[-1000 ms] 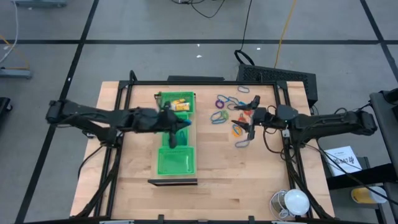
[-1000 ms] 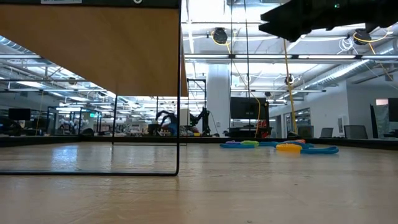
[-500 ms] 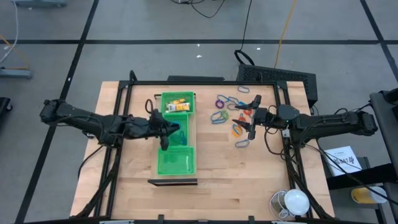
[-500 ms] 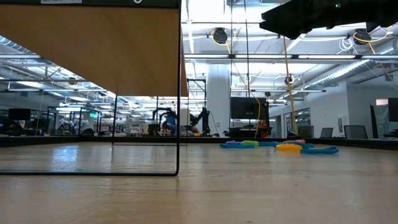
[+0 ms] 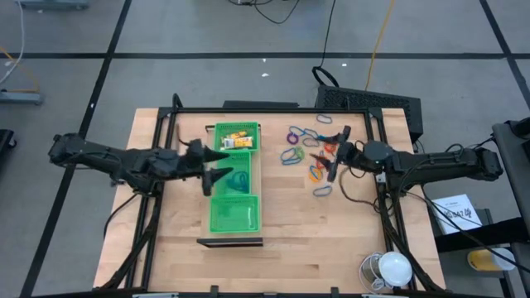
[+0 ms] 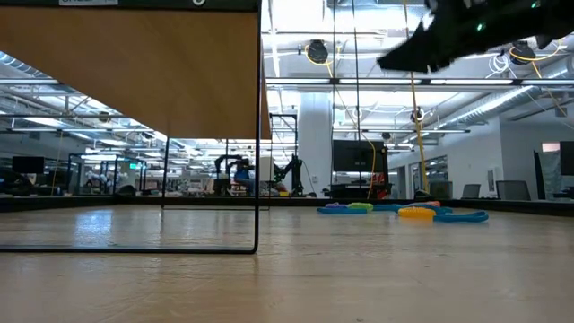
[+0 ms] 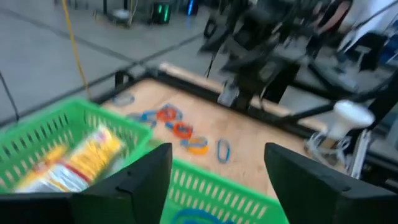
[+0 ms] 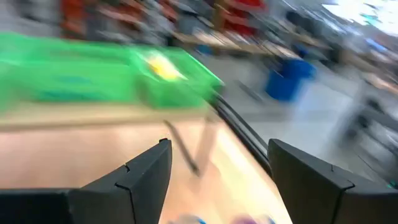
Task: Pick & Place Office Desk Supplies
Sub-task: Put the blue rubber band into the center green bin on the shelf
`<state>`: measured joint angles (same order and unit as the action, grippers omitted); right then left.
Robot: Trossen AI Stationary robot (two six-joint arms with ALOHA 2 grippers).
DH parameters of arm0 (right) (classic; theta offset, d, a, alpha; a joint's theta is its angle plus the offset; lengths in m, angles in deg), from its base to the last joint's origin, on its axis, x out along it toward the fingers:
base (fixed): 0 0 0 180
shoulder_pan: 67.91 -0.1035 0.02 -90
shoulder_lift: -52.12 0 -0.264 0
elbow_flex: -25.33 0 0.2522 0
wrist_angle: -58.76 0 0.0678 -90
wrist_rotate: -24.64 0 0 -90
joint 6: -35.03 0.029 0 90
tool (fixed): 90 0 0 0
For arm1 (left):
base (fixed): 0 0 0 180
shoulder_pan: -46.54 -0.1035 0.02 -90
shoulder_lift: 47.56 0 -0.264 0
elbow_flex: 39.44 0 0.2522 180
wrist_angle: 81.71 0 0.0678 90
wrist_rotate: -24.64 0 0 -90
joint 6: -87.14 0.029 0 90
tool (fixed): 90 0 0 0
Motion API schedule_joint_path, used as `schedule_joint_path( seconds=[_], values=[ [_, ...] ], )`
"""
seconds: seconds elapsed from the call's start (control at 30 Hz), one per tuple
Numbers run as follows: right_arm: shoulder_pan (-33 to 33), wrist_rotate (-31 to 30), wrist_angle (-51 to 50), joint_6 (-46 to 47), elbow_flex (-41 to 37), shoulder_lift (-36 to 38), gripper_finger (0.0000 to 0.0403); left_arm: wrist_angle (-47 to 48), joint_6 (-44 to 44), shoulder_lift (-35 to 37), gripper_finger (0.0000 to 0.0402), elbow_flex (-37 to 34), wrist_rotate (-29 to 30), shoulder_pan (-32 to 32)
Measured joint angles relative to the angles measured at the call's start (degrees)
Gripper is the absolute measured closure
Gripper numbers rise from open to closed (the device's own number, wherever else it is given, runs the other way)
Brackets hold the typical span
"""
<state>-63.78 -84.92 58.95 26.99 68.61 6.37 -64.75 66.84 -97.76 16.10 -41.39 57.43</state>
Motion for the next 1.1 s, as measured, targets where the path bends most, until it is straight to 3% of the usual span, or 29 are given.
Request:
schedule_joint_path(
  seconds=[0.1, 0.27, 0.5, 0.6, 0.87, 1.1],
  values=[
    [2.84, -5.73, -5.16, 4.83, 0.0, -1.03, 0.0149, -0.25, 2.74, 3.49, 0.012, 0.04, 0.95, 0.0],
    [10.93, -5.62, -7.79, 9.45, 0.0, -6.1, 0.0149, -0.39, 3.63, 6.74, 0.0111, 0.04, 1.81, 0.0],
    [29.18, 9.58, -5.81, 16.14, 0.3, -18.99, 0.0149, -0.37, 3.65, 7.09, 0.0118, 0.04, 1.83, 0.0],
    [34.76, 12.37, -5.47, 16.74, 3.02, -25.84, 0.0149, -0.37, 3.65, 7.09, 0.0119, 0.04, 1.84, 0.0],
    [40.08, 15.36, -7.86, 15.09, 15.35, -42.24, 0.0149, -0.37, 3.63, 7.09, 0.0111, 0.04, 1.86, 0.0],
    [42.78, 15.4, -14.62, 16.9, 23.3, -51.89, 0.0149, -0.37, 3.61, 7.09, 0.0123, 0.04, 1.88, 0.0]
  ],
)
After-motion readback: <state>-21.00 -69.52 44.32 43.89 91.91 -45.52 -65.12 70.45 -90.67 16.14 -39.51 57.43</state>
